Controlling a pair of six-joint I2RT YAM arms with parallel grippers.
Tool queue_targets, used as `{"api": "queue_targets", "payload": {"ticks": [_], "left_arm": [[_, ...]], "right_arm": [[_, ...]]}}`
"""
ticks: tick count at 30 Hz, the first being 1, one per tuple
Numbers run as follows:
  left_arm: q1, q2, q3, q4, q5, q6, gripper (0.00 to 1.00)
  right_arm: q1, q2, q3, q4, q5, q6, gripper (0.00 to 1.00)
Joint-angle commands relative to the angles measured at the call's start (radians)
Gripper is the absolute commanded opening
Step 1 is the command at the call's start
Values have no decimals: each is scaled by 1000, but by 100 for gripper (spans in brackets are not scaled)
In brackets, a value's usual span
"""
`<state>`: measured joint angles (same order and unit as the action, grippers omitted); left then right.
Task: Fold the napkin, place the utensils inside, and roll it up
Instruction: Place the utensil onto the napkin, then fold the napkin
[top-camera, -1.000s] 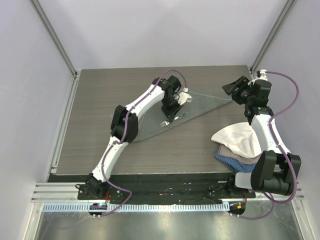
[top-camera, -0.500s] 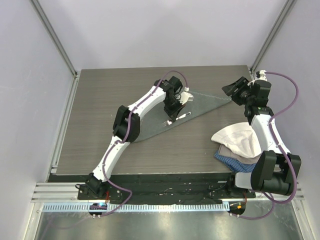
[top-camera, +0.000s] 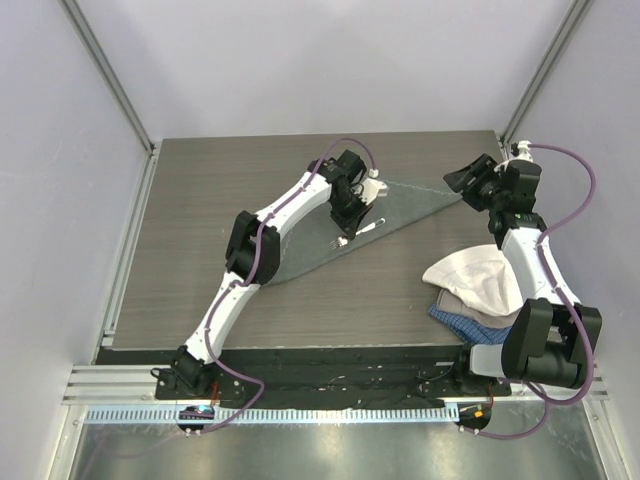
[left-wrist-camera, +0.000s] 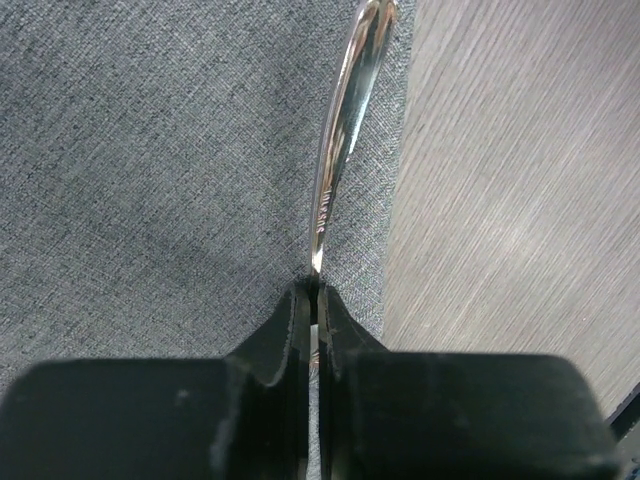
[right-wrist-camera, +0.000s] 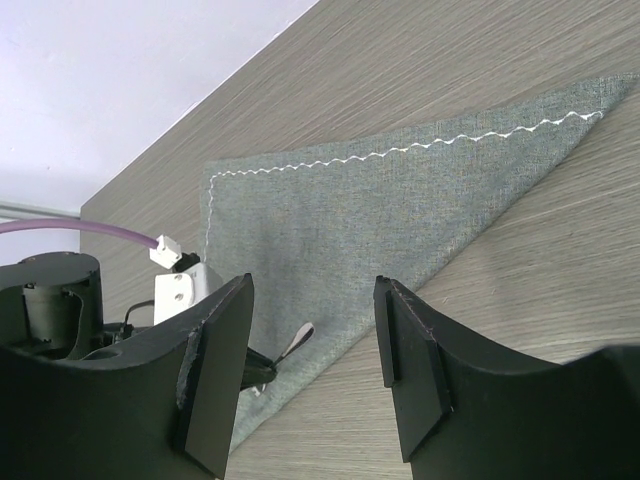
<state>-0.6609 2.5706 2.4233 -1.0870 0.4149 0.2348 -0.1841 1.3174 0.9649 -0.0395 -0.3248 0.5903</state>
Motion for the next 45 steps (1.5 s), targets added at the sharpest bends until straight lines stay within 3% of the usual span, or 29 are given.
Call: {"api": "queue_targets", "payload": {"ticks": [1, 7, 12, 17, 25, 29, 35, 40, 45], "left_arm": [[1, -4, 33, 59, -11, -32, 17], [1, -47, 14, 110, 1, -66, 51], [0, -142, 7, 171, 21, -106, 66], [9, -295, -47, 193, -31, -152, 71], [66, -734, -490, 275, -211, -291, 76], [161, -958, -825, 401, -239, -379, 79], [421, -1214, -1143, 504, -148, -486, 80], [530, -1282, -1228, 544, -117, -470, 83], [564, -1264, -1239, 550, -64, -479, 83]], "right_arm": [[3, 2, 28, 21, 0, -18, 59], [3, -1, 29, 15, 3, -23, 60], [3, -4, 43, -34, 52, -63, 60], [-14, 51, 61, -53, 86, -98, 68], [-71, 322, 211, -60, 40, -107, 68], [-118, 443, 271, -59, 23, -98, 68], [-158, 557, 317, -43, 35, -99, 66], [-169, 624, 353, -5, 43, -93, 64], [-169, 715, 394, 13, 43, -70, 62]]}}
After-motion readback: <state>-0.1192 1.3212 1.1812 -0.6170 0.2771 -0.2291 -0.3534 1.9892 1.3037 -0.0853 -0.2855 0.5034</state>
